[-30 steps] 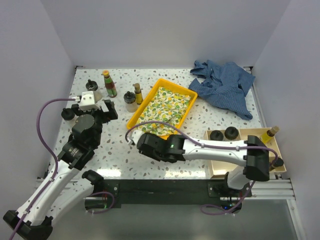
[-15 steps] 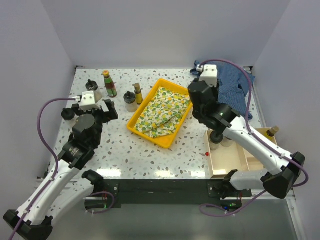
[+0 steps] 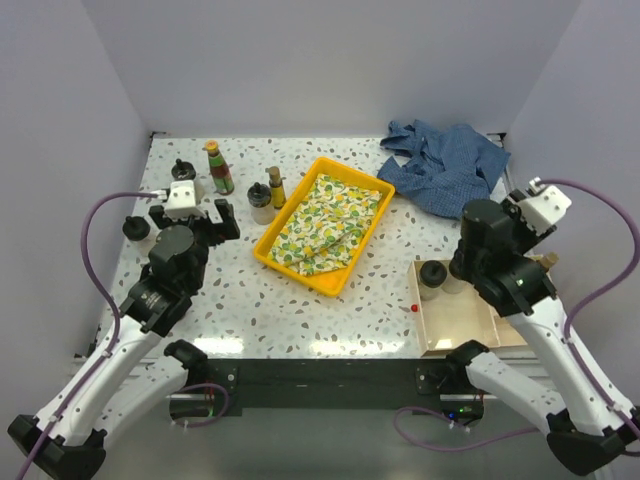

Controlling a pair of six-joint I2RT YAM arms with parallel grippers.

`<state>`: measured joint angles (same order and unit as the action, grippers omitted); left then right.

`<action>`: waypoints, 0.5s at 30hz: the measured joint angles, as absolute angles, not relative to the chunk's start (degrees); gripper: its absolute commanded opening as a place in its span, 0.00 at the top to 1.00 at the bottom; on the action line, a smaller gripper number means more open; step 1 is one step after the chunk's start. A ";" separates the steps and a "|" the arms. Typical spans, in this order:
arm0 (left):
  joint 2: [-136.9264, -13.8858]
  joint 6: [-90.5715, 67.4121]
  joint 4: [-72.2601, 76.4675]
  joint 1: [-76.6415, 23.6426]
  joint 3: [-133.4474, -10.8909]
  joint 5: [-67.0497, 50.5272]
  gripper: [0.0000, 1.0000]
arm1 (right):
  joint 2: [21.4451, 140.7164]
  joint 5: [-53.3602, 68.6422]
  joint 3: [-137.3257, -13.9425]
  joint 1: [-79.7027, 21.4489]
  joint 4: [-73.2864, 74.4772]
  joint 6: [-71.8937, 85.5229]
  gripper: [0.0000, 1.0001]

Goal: Organize the condiment bottles
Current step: Place the bottle in the storage box.

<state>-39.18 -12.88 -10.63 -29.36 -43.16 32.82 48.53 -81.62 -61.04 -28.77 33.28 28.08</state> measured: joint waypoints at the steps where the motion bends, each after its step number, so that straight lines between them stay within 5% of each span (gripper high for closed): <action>1: -39.40 -12.88 -10.61 -29.36 -43.16 32.58 0.00 | 46.89 -81.95 -59.70 -28.73 35.40 30.89 1.00; 9: -40.05 -13.10 -10.33 -29.36 -43.16 30.17 0.00 | 44.80 -82.46 -56.25 -28.36 65.34 64.12 1.00; 15: -40.03 -13.93 -10.33 -29.36 -43.16 29.15 0.00 | 37.95 -82.43 -49.15 -27.68 74.72 80.31 1.00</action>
